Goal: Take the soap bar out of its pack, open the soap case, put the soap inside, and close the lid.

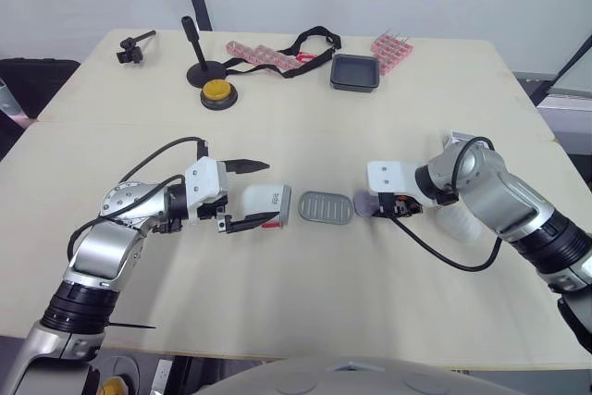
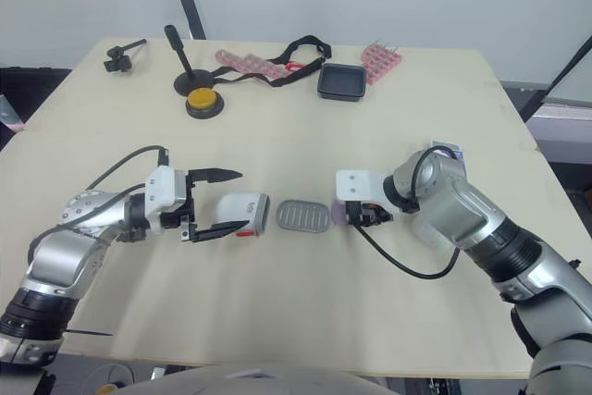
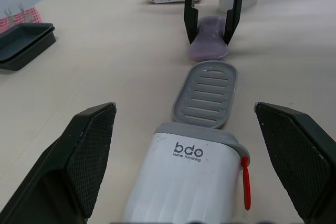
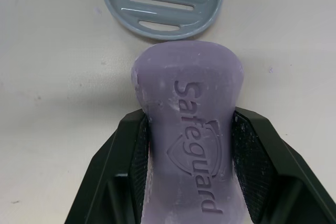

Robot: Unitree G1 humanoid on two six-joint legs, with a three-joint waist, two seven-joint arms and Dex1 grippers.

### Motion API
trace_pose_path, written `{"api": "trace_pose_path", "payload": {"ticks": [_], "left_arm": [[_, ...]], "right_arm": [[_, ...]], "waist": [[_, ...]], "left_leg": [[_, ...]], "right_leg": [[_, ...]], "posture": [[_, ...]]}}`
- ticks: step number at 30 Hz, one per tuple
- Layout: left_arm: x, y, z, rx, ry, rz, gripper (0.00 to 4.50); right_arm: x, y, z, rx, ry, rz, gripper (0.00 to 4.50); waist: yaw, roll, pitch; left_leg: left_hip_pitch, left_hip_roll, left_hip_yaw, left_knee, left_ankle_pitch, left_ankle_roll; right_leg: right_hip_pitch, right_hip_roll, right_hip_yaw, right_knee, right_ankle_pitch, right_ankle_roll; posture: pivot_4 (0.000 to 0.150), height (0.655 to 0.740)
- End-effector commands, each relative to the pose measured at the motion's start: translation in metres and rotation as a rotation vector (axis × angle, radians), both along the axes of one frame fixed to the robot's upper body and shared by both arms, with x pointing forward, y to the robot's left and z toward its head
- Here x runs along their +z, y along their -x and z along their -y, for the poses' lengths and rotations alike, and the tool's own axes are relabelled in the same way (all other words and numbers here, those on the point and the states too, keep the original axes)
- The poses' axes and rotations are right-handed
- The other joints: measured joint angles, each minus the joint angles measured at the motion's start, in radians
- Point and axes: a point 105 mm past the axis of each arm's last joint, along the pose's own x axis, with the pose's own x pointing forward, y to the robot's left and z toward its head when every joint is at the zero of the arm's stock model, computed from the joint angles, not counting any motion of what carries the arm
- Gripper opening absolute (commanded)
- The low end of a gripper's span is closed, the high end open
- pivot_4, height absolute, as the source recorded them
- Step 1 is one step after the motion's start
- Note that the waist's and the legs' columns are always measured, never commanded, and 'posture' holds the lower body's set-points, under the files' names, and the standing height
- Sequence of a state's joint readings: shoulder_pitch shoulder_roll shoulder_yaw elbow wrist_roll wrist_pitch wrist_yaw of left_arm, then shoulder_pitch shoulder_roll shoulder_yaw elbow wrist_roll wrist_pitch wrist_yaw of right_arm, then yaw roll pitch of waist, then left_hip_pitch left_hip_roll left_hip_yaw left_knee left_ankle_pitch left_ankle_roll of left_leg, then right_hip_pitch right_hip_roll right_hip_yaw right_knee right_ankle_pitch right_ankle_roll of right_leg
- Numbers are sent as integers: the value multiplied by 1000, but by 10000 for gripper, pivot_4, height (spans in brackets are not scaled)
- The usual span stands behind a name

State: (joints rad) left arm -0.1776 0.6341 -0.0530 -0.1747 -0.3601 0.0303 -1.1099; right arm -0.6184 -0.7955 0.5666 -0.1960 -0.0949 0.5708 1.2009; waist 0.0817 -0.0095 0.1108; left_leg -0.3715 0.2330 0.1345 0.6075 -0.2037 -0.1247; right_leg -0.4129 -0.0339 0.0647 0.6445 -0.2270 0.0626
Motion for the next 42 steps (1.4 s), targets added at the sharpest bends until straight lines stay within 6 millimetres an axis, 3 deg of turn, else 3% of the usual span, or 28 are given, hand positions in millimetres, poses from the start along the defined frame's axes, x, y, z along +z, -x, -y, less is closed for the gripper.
{"api": "trace_pose_path", "payload": {"ticks": [1,11,18,24,35,42], "left_arm": [[7,0,-3,8,2,41,45000],[6,-2,-4,19,-3,46,45000],[4,-2,-10,38,-21,47,45000],[9,-4,-20,44,-22,39,45000],[9,-1,-45,78,-80,-4,45000],[7,1,-47,89,-109,4,45000]], "right_arm": [[3,-4,9,-20,38,30,20401],[5,-8,7,-34,33,50,20401],[41,2,-8,13,-46,76,20401],[66,13,-39,88,-146,97,20401],[41,9,-71,112,-144,46,20401],[33,1,-88,68,-170,-2,20401]], "waist": [[-1,0,0],[-1,0,0],[-2,0,0],[-4,0,0],[-3,0,0],[-4,0,0]], "left_leg": [[0,0,0,0,0,0],[0,0,0,0,0,0],[0,0,0,1,0,0],[1,1,0,0,1,-1],[2,0,0,0,1,-1],[2,0,0,-1,2,-2]], "right_leg": [[0,0,0,0,0,0],[0,0,0,1,0,0],[-2,0,0,2,0,0],[-3,1,1,3,0,0],[-4,1,1,4,0,0],[-4,1,0,4,0,0]], "posture": [[1500,7395],[1500,7395],[1500,7395],[1500,7395],[1500,7395],[1500,7395]]}}
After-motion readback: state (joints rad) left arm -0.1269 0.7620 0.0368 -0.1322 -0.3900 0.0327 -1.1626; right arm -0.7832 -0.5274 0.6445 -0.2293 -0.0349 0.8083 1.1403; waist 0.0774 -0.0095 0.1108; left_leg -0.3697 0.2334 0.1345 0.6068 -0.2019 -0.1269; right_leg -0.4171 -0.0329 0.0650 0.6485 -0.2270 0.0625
